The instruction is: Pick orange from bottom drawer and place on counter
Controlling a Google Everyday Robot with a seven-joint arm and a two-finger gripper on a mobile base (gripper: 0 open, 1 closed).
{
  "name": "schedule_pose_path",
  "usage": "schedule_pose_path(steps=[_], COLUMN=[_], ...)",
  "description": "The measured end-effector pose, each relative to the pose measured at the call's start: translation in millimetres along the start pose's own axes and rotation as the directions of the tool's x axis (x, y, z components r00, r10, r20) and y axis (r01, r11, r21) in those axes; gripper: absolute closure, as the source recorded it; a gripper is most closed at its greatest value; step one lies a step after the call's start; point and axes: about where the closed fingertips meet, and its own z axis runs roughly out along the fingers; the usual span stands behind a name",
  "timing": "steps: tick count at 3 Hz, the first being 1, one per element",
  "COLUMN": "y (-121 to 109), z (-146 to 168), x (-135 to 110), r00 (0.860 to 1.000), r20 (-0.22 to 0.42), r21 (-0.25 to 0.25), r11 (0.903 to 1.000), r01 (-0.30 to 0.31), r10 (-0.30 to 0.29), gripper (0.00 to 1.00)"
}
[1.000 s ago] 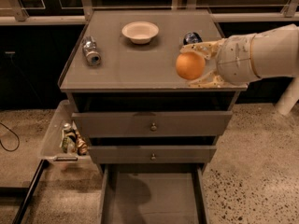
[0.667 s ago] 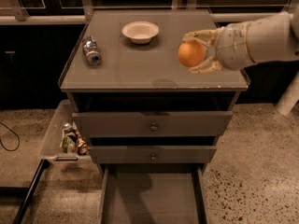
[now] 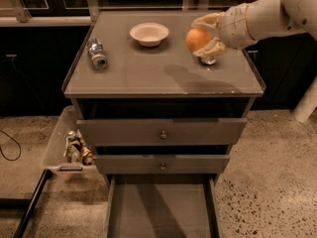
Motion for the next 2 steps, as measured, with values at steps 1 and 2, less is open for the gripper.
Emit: schedule_pose_path(steps=[1, 2], y=[-9, -6], z=[19, 33], x=[23, 32], r00=[0.997, 0.993], r20=[-0.02, -0.021], r21=[-0.029, -0.097], r11=[0.9964, 0.9878], r01=[-0.079, -0.122], r10=[0.079, 0.12], gripper=[1.0, 1.0])
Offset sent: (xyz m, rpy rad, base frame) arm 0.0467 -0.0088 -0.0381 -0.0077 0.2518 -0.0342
